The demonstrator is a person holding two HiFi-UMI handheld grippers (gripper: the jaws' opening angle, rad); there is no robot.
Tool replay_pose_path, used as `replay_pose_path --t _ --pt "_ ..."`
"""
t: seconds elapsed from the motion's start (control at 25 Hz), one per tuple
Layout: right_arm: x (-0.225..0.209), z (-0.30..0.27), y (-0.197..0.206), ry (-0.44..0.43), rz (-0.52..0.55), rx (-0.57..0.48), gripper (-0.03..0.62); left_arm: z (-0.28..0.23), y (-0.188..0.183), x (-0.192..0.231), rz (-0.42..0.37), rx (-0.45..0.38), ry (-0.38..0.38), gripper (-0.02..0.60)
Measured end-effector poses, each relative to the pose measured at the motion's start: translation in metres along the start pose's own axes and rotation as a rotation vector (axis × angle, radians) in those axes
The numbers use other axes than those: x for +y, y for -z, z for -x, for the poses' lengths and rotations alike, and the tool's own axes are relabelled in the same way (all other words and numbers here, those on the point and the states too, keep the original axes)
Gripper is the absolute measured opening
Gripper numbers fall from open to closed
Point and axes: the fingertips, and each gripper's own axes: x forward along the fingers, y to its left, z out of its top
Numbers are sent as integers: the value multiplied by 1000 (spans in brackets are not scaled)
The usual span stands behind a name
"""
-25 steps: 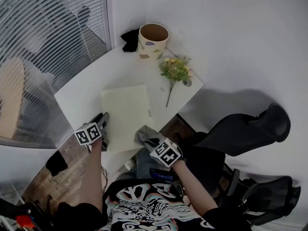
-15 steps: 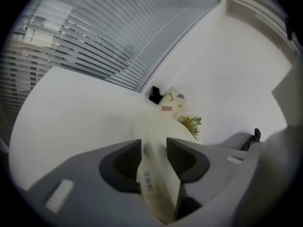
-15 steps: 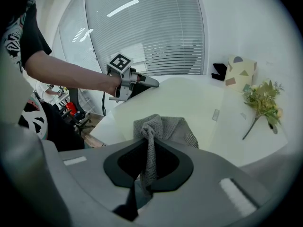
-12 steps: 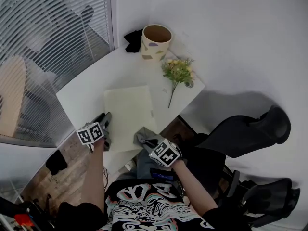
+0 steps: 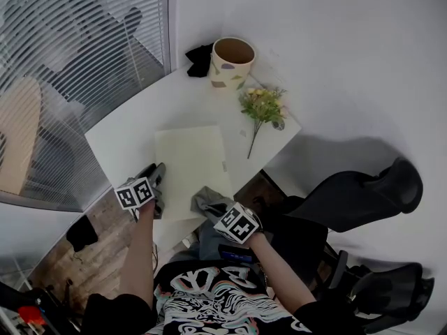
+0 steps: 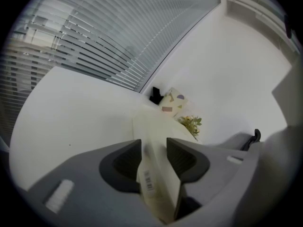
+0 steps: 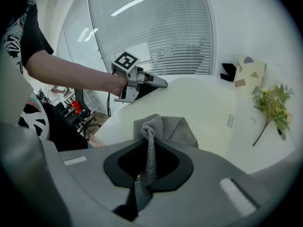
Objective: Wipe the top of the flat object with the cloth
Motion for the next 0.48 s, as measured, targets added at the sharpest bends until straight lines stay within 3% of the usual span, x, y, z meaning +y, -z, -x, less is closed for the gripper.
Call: replay_pose_path --t 0.48 --pt "9 -12 -13 -36 27 9 15 0 -3 -4 -2 -12 12 207"
